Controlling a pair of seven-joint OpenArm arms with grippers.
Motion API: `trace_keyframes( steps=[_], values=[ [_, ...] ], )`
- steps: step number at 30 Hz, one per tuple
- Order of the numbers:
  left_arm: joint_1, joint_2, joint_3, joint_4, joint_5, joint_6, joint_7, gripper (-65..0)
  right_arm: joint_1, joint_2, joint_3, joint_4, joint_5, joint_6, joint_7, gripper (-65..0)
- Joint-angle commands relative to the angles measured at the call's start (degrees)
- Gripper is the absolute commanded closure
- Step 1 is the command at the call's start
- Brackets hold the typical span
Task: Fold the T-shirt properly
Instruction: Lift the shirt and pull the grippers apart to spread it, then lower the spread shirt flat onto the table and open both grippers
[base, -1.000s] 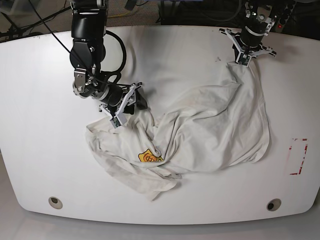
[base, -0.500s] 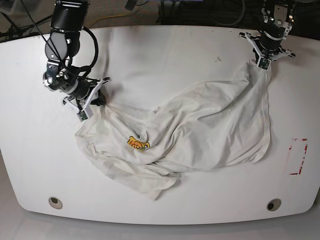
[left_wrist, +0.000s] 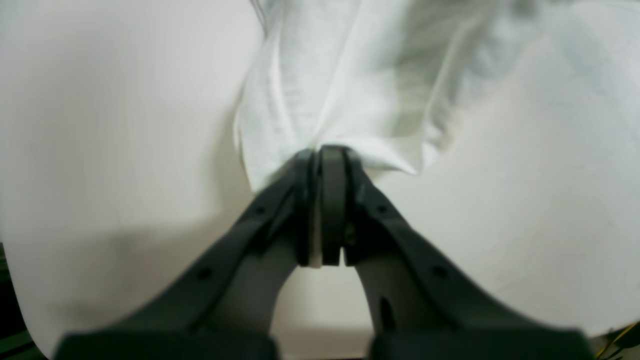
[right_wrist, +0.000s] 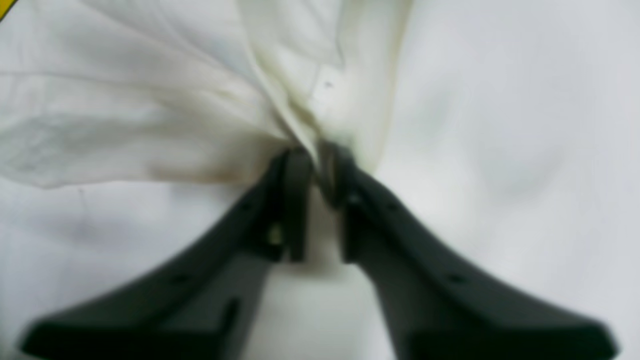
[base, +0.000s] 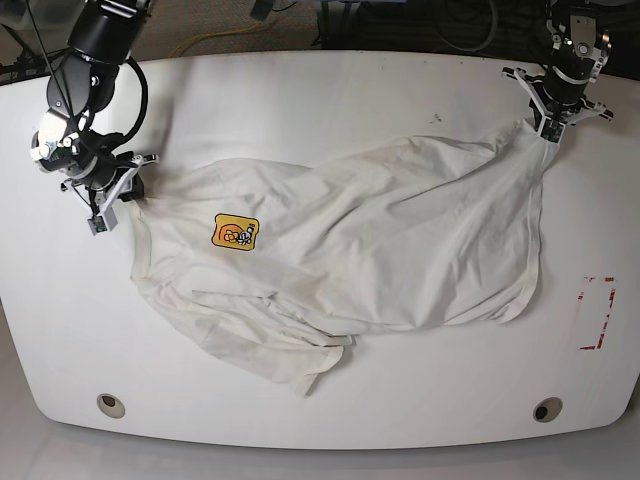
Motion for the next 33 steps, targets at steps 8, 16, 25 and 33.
trace_keyframes(
  steps=[8,16,25,33],
  values=[
    [0.2,-0.5,0.1,0.8,0.2,0.3,-0.9,-0.4,-1.8,1.1,16.2,-0.4,24.0,0.0,-11.9,-52.2],
    [-1.4,-0.4,0.1,0.7,0.2,0.2,-0.9,-0.4,-3.7,-2.0,16.9,-3.9,24.8,0.0,-12.2,-49.9],
    [-1.7,-0.5,1.2,-0.1,0.2,0.2,-0.9,-0.4,-0.8,-4.3,11.7,-9.0,24.9,0.0,-5.6,-49.6],
    [-1.7,-0.4,1.2,-0.1,0.2,0.2,-0.9,-0.4,2.9,-6.1,9.2,-11.5,24.7,0.0,-4.3,-47.7]
  ],
)
